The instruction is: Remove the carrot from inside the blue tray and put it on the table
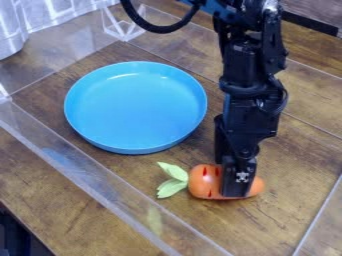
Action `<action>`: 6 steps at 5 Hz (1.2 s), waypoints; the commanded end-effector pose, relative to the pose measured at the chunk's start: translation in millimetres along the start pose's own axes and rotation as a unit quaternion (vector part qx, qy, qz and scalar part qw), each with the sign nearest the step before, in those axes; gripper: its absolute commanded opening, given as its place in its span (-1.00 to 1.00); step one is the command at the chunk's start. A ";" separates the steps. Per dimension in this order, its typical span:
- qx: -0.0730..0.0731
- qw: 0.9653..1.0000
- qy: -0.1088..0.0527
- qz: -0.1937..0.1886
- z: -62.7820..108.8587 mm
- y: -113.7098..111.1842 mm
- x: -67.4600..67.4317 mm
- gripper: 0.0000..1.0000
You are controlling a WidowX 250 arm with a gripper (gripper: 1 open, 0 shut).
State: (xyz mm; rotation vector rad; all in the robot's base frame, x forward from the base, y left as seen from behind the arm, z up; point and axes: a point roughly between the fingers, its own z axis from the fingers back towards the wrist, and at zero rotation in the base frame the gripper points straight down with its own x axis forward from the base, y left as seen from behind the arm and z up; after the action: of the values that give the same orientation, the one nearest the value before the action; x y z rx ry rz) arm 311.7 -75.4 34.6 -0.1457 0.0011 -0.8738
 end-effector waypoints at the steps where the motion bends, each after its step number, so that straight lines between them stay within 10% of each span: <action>1: 0.024 0.999 -0.030 0.009 22.4 7.1 1.8 1.00; 6: 0.026 0.999 -0.027 0.020 8.2 16.2 0.0 1.00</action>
State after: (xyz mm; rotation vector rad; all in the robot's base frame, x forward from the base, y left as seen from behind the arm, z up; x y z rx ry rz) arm 318.2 -71.5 28.6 -0.1349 -0.0259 -0.8490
